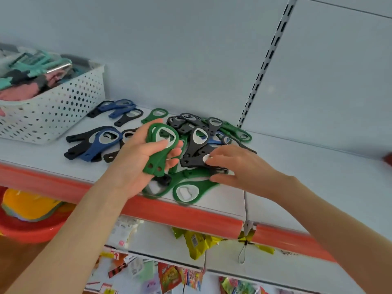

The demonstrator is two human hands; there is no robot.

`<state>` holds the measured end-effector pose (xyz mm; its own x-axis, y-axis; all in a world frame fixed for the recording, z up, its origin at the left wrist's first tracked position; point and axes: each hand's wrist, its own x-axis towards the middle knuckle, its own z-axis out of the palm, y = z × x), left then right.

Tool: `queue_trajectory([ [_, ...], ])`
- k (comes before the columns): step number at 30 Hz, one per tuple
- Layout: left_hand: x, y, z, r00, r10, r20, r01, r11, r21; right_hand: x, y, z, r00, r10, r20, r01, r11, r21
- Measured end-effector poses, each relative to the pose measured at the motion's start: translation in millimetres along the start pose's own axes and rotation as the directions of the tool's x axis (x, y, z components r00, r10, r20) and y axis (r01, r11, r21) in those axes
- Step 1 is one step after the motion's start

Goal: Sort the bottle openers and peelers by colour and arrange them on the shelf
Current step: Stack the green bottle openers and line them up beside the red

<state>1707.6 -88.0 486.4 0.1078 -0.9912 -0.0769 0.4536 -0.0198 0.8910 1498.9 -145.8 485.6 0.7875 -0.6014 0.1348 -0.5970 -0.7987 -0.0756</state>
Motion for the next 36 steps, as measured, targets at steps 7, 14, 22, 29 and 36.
queue_trajectory([
  [7,7,5,-14,0.996,-0.040,0.083,0.039,0.999,0.010,2,-22,4,0.996,0.033,-0.079,-0.028,0.998,0.058],
  [14,12,9,-28,0.988,-0.074,0.138,0.072,0.997,0.021,19,-43,7,0.964,0.250,0.094,-0.250,0.968,-0.015],
  [22,11,13,-36,0.982,-0.126,0.140,0.129,0.991,-0.018,26,-36,-13,0.946,0.296,-0.132,-0.295,0.955,0.028],
  [29,12,9,-31,0.933,-0.253,0.257,0.274,0.961,-0.047,47,-71,-1,0.838,-0.098,-0.537,0.110,0.994,-0.010],
  [36,12,16,-49,0.996,-0.072,0.055,0.075,0.996,-0.038,61,-76,9,0.808,0.474,-0.348,-0.375,0.871,0.316],
])
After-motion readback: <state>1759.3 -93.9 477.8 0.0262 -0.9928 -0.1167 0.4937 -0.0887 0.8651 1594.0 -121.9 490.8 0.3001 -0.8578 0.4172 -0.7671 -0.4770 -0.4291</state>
